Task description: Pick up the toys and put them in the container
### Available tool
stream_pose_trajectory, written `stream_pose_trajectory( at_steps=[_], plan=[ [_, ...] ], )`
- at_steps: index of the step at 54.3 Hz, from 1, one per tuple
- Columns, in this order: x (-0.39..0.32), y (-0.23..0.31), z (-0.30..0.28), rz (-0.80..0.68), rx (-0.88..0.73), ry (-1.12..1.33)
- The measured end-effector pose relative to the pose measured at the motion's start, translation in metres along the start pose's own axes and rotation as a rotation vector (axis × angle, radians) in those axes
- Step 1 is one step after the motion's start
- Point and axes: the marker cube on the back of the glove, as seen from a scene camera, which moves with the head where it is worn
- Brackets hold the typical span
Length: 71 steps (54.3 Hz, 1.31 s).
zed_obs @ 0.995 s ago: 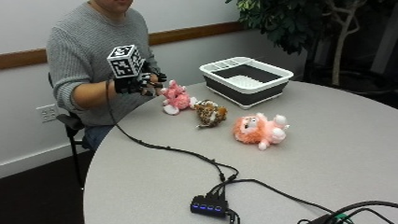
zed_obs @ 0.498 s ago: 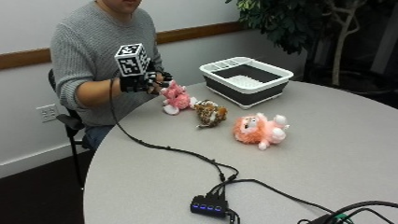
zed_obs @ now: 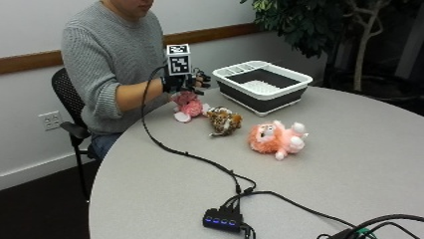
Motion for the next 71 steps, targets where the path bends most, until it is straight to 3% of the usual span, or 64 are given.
stream_pose_trajectory(
  at_steps=[11,17,20,26,37,44,51,56,71],
  plan=[
    [0.0,0.013,0.07,0.036,-0.217,0.017],
    [0.013,0.02,0.079,0.058,-0.264,0.422],
    [0.018,0.019,0.079,0.09,-0.273,0.505],
    [-0.012,0.013,0.083,0.081,-0.188,0.195],
    [-0.024,0.007,0.088,0.073,0.004,0.117],
    [-0.022,-0.008,0.036,0.031,-0.01,-0.009],
    [0.001,-0.03,-0.086,-0.013,0.186,0.015],
    [-0.002,-0.046,-0.136,0.017,0.296,0.02],
    [-0.027,-0.13,-0.132,0.058,0.269,-0.006]
  ],
)
